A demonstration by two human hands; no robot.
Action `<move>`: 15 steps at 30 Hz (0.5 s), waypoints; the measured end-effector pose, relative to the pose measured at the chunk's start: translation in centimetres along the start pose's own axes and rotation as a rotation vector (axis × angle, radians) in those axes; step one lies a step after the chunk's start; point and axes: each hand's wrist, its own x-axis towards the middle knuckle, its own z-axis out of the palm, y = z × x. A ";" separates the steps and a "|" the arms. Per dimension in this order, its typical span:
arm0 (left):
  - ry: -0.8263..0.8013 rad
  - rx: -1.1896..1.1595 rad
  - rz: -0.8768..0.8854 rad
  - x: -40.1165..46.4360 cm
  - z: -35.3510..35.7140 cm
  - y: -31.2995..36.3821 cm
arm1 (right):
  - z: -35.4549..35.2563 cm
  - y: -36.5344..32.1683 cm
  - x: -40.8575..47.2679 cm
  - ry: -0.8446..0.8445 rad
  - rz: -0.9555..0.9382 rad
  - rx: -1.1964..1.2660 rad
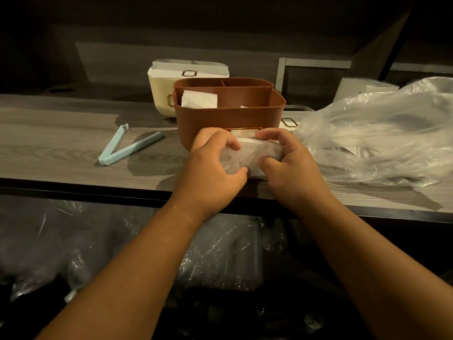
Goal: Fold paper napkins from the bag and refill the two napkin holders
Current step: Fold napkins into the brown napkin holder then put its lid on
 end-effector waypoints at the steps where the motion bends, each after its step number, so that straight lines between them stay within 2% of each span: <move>1: -0.009 0.007 -0.001 0.0 0.0 0.0 | 0.0 0.0 0.0 0.004 -0.005 -0.018; 15: 0.025 0.096 0.007 0.0 0.5 -0.4 | 0.1 0.1 0.0 0.030 -0.003 -0.077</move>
